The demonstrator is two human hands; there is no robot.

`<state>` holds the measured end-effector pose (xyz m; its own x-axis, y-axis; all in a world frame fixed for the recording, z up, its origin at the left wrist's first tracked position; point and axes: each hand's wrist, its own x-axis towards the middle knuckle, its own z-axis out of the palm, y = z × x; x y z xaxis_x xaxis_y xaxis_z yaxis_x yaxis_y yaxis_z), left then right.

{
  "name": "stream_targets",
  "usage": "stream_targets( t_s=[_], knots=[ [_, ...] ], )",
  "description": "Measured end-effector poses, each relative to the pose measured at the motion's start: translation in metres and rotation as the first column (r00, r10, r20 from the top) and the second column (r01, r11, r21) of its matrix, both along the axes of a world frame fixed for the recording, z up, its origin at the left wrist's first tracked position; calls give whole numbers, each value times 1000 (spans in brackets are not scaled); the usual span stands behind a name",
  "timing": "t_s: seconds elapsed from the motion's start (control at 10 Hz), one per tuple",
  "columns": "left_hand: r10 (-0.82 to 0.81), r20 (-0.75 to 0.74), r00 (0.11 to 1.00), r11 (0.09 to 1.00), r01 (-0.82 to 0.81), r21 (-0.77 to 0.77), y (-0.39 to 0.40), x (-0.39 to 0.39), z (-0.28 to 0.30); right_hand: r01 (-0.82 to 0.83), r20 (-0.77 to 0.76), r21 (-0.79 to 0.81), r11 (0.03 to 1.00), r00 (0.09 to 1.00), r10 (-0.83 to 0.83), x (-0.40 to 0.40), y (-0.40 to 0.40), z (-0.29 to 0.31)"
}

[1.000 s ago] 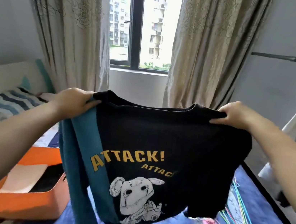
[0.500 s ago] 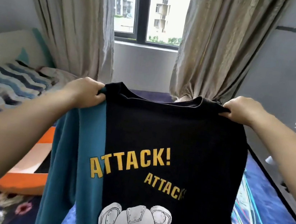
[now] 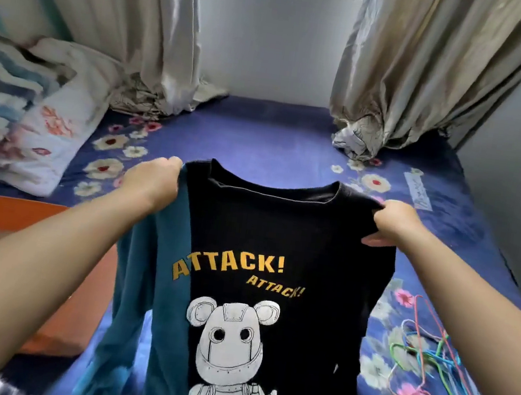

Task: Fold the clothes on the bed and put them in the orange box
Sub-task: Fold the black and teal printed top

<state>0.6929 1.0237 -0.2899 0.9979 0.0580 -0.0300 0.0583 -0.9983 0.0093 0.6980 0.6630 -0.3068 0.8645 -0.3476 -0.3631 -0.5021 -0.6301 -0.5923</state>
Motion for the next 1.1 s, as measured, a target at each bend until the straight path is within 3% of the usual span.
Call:
stream_targets(
  t_s=[0.1, 0.4, 0.5, 0.6, 0.7, 0.8, 0.9, 1.0, 1.1],
  knots=[
    [-25, 42, 999, 999, 27, -33, 9, 46, -40, 156, -96, 61, 986, 984, -150, 39, 4, -29],
    [-101, 106, 989, 995, 99, 32, 9, 160, -76, 74, 50, -239, 968, 997, -64, 144, 14, -64],
    [-92, 145, 985, 995, 87, 39, 4, 206, -85, 80, 166, -312, 947, 986, -29, 182, 20, -76],
    [-63, 169, 984, 992, 44, 119, -1, 234, -105, -34, 184, -332, 943, 978, 100, 203, 29, -98],
    [-82, 43, 996, 980, 73, 184, -6, 224, -166, -271, -22, -344, 899, 960, 281, 197, 35, -168],
    [-157, -205, 966, 959, 198, 202, -11, 176, -249, -548, -277, -258, 796, 831, 482, 153, 43, -251],
    [-158, -330, 931, 975, 201, 99, -18, 127, -312, -646, -401, -218, 732, 743, 536, 95, 46, -314],
    [-134, -410, 902, 989, 150, 7, -26, 77, -364, -669, -307, -442, 597, 738, 600, 45, 49, -365],
    [-123, -398, 909, 991, 133, -4, -35, 40, -393, -553, -168, -495, 670, 818, 551, 15, 54, -379]
  ],
)
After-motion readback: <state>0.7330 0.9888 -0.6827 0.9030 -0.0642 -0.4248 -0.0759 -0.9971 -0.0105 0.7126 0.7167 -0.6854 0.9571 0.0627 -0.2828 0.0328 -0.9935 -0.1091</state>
